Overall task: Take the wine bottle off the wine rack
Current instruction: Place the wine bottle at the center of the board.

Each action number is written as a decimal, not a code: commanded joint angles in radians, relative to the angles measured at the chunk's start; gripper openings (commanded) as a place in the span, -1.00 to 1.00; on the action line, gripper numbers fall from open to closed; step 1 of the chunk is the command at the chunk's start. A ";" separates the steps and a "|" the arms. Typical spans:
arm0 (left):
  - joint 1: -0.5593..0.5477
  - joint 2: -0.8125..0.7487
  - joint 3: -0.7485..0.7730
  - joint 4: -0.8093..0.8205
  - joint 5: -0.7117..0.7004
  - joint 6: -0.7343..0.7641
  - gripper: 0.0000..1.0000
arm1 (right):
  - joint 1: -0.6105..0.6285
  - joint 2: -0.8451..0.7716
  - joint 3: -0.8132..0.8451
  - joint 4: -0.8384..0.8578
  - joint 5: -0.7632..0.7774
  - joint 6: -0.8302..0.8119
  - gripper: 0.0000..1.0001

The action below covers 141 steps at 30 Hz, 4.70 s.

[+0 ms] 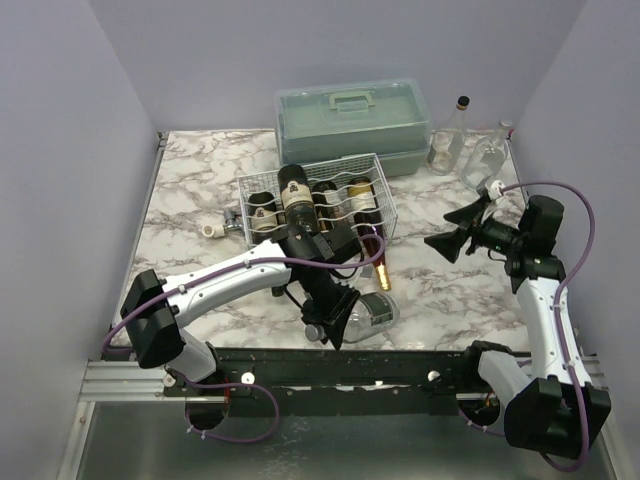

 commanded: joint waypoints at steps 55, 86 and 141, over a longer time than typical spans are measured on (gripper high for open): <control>0.060 0.118 0.083 0.177 0.181 -0.278 -0.57 | 0.858 0.061 -0.118 -0.262 0.134 -0.644 0.95; 0.085 0.050 0.015 0.281 0.206 -0.362 0.21 | 0.857 0.094 -0.111 -0.239 0.166 -0.545 0.92; 0.268 -0.367 -0.110 0.489 -0.024 -0.138 0.50 | 0.697 0.062 0.062 -0.412 0.019 -0.560 0.99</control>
